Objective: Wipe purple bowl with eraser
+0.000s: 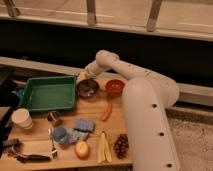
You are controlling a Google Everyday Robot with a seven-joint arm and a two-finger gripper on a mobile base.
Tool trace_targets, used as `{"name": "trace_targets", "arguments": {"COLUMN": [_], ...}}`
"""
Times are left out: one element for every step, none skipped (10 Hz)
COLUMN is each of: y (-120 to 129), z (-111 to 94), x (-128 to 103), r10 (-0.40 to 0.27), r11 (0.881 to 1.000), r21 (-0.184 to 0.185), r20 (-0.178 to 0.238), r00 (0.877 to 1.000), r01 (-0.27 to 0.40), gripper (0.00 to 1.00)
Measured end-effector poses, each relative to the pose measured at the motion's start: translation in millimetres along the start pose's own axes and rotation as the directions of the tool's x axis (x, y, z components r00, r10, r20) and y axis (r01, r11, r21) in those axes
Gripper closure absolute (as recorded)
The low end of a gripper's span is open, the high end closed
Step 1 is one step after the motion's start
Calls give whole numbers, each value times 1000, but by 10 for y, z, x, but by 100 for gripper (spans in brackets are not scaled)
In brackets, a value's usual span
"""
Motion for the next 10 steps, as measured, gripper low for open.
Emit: {"name": "trace_targets", "arguments": {"y": [-71,-146,-191,-199,-240,-287,-343,-368,-403,-487], "z": [36,47,87,143,172,191,198,210,204,165], "x": [6,4,12,34,78,135,184,204,190,140], "r10": [10,17,18,22,34,48,65,71,74,76], "r11": [1000,999,998,998,997,996,995,994,992,990], "r21": [18,36,55,64,69,72,82,92,103,121], "r20": [2,4,-5,-16,-24,-34,-42,-47,-46,-35], "r00": [1000,1000,1000,1000,999,998,997,996,996,997], "r01": [-10,-17,-18,-20,-33,-46,-61,-66,-69,-71], "gripper": [100,100,100,100,100,100,100,100,100,100]}}
